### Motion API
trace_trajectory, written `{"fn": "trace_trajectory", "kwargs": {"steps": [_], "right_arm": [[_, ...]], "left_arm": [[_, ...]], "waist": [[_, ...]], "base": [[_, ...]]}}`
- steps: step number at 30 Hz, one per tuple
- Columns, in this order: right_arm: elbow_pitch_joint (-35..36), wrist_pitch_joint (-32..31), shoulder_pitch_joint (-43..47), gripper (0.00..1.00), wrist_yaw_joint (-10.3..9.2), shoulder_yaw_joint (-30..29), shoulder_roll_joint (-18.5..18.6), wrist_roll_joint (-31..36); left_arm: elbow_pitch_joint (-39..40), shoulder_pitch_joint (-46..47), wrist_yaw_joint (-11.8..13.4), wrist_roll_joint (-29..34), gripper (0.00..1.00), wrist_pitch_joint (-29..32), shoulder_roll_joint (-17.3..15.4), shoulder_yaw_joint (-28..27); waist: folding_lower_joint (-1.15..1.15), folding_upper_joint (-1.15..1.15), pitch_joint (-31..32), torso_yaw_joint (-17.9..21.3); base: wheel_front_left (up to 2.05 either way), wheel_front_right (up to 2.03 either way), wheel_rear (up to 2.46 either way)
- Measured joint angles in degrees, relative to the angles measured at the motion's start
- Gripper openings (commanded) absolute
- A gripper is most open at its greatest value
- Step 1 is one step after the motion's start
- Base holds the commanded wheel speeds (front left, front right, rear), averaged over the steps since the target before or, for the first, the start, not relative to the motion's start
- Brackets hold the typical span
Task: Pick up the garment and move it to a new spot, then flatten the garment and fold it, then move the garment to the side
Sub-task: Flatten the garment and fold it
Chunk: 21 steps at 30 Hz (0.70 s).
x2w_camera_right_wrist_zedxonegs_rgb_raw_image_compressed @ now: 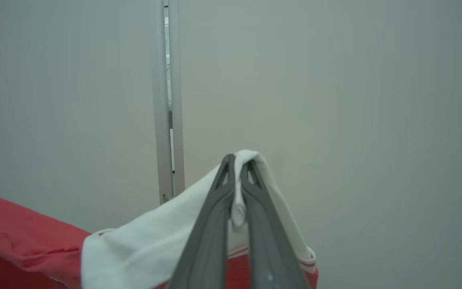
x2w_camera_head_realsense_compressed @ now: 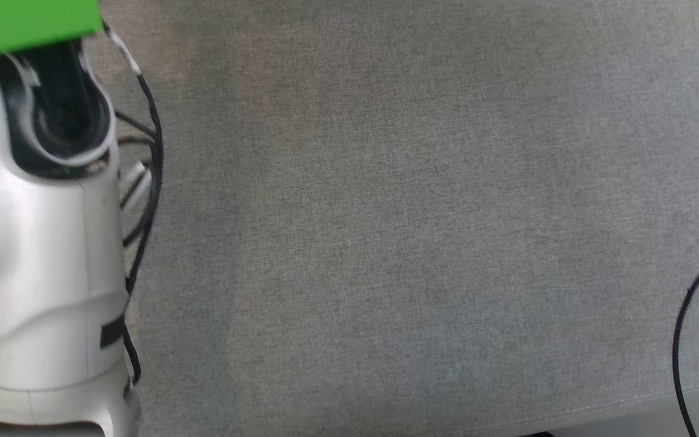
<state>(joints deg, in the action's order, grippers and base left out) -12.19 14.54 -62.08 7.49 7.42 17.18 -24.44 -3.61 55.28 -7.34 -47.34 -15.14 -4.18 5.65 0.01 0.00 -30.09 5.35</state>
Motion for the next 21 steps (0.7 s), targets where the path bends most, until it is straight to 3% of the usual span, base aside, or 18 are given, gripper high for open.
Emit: {"fn": "trace_trajectory", "kwargs": {"steps": [3,8,15,21], "right_arm": [[-0.42,-1.72,7.93,0.0,0.02,1.92,3.65,-0.54],[1.33,-6.39,19.46,0.0,0.04,0.07,6.04,-4.14],[6.21,-19.41,36.17,0.0,0.05,-5.12,5.15,-8.18],[9.62,-30.81,48.8,0.0,0.05,-9.78,2.38,-7.57]], "left_arm": [[-0.99,-7.14,-0.02,-1.71,0.0,0.0,0.26,1.57],[-3.45,-18.75,-0.02,-3.57,0.0,0.0,0.56,3.01],[-4.53,-33.49,-0.03,-6.13,0.0,0.01,-1.29,5.52],[-7.65,-41.54,-0.03,-6.49,0.0,0.01,-5.56,13.44]], "waist": [[0.0,0.0,1.5,-0.65],[-0.01,0.0,4.92,-1.36],[-0.01,0.0,10.7,-1.75],[-0.01,0.0,15.23,-2.25]], "base": [[0.0,0.0,0.0],[0.0,0.0,0.0],[0.0,0.0,0.0],[0.0,0.0,0.0]]}}
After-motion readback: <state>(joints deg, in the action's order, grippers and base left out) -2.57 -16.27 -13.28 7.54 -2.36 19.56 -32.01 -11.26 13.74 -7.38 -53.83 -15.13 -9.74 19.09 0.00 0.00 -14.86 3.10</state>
